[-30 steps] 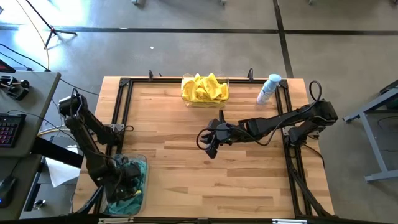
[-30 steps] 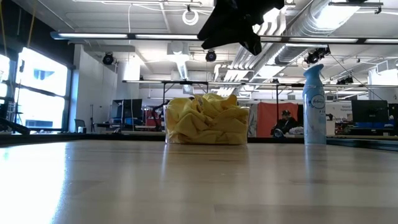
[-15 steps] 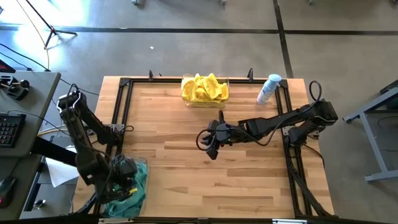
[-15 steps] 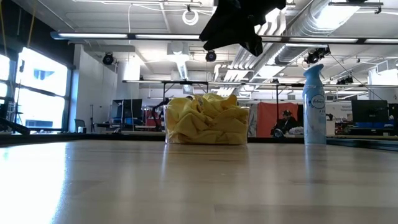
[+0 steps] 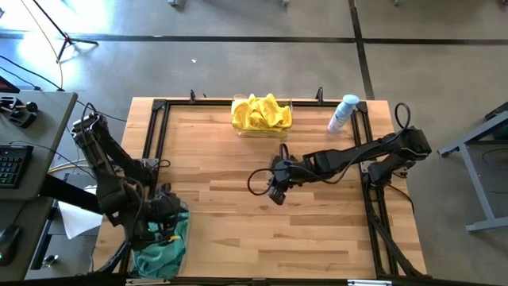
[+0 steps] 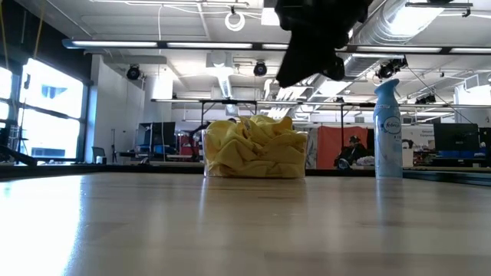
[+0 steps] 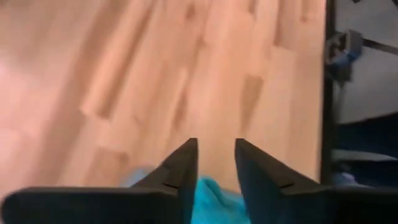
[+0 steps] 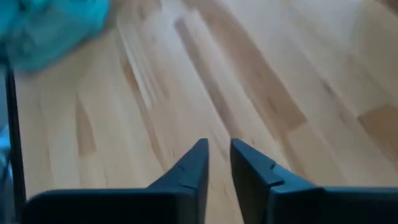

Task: Sort microfiber towel by color & place in baskets
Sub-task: Return to Home Position

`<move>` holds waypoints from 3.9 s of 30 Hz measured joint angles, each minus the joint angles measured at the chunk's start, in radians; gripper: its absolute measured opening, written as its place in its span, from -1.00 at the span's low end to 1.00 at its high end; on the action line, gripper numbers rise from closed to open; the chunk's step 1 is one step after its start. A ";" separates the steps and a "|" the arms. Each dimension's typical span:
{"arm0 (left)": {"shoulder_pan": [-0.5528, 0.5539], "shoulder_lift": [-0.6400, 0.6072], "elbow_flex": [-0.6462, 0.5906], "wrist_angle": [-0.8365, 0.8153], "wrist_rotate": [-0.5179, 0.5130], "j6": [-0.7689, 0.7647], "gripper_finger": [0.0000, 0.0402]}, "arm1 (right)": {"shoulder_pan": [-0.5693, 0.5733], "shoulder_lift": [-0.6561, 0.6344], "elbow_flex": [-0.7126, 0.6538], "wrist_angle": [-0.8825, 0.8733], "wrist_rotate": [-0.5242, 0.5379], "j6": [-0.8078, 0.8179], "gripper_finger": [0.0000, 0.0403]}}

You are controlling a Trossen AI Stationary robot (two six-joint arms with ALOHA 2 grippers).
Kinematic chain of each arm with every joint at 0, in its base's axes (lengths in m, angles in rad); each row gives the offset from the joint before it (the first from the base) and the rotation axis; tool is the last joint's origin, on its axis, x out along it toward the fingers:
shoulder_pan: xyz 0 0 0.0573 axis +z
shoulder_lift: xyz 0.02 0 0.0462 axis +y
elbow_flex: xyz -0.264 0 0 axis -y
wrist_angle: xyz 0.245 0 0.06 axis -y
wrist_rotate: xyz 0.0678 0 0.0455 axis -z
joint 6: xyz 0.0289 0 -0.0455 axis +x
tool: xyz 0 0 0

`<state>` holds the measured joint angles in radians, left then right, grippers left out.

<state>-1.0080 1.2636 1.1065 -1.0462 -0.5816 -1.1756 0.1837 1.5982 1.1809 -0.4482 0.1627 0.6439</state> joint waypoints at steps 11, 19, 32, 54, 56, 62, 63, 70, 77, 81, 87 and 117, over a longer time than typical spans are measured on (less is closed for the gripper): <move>0.156 -0.004 -0.011 0.017 -0.154 0.270 -0.98 | 0.007 -0.001 0.000 -0.190 -0.055 -0.183 -0.98; 0.321 -0.123 -0.249 0.406 -0.091 0.467 -1.00 | -0.019 -0.001 0.000 -0.270 -0.024 -0.344 -0.99; 0.712 -0.315 -0.609 1.125 0.155 0.884 -1.00 | -0.239 -0.212 -0.275 -0.079 -0.223 -0.503 -1.00; 0.969 -0.624 -0.957 1.413 0.266 0.996 -1.00 | -0.420 -0.377 -0.378 0.063 -0.393 -0.519 -1.00; 0.969 -0.684 -0.990 1.411 0.279 0.996 -1.00 | -0.420 -0.377 -0.378 0.075 -0.370 -0.483 -1.00; 0.969 -0.842 -1.069 1.412 0.367 1.040 -1.00 | -0.420 -0.377 -0.378 0.114 -0.327 -0.390 -1.00; 0.969 -0.866 -1.081 1.411 0.377 1.047 -1.00 | -0.420 -0.377 -0.377 0.121 -0.327 -0.380 -1.00; 0.969 -0.987 -1.096 1.357 0.453 1.090 -1.00 | -0.420 -0.377 -0.377 0.131 -0.323 -0.332 -1.00; 0.988 -1.076 -1.096 1.288 0.440 1.109 -1.00 | -0.419 -0.377 -0.377 0.131 -0.272 -0.312 -1.00; 0.998 -1.140 -1.095 1.227 0.480 1.103 -1.00 | -0.419 -0.377 -0.377 0.131 -0.269 -0.277 -1.00; 1.004 -1.252 -1.095 1.096 0.499 1.086 -1.00 | -0.417 -0.377 -0.377 0.129 -0.269 -0.241 -1.00; 1.004 -1.227 -1.094 1.062 0.526 1.048 -1.00 | -0.248 -0.376 -0.377 0.113 -0.046 -0.349 -1.00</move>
<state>-0.0040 0.0364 0.0128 0.0154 -0.0559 -0.1280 -0.0644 1.2221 0.8040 -0.3352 0.1165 0.2954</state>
